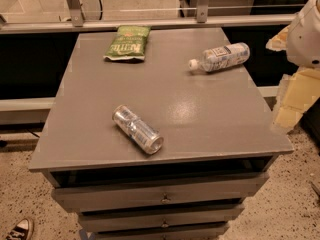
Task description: Place blue plastic bottle upright
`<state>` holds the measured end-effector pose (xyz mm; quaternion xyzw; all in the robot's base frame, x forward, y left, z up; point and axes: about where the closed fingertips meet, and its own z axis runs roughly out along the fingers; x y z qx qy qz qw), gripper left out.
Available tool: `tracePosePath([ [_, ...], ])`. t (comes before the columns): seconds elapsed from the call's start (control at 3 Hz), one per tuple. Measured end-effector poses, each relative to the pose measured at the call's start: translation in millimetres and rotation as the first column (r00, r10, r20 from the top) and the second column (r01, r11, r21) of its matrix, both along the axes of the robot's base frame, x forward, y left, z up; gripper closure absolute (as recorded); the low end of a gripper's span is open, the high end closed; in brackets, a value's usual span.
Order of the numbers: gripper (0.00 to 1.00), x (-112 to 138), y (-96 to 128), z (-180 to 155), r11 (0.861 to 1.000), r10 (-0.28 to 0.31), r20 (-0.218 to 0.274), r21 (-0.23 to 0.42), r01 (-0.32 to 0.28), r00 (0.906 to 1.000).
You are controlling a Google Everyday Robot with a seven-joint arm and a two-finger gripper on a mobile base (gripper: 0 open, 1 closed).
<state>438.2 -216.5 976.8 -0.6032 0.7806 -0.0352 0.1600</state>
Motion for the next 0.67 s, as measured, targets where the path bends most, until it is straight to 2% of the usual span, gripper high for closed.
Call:
tracePosePath([
  [0.33,0.0,0.0,0.0,0.0,1.0,0.0,0.0,0.0,0.0,1.0],
  [0.67,0.0,11.4,4.2,-3.7,1.0,0.009,0.037,0.014,-0.01,0.9993],
])
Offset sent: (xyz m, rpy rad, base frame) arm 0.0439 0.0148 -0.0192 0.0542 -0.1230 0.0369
